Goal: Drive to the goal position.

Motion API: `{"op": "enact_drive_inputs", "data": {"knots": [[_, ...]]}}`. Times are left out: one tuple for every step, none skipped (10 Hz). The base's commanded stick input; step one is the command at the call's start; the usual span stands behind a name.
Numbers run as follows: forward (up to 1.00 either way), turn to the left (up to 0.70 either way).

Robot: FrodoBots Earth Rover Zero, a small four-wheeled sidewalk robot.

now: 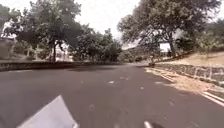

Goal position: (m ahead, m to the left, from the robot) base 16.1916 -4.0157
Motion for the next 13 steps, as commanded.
{"op": "enact_drive_inputs", "data": {"knots": [[0.50,-0.50],[0.50,-0.50],[0.50,-0.50],[0.50,-0.50],[0.50,-0.50],[0.50,-0.50],[0.50,-0.50],[0.50,-0.50],[0.50,-0.50],[0.50,-0.50],[0.50,-0.50],[0.50,-0.50],[0.50,-0.50]]}}
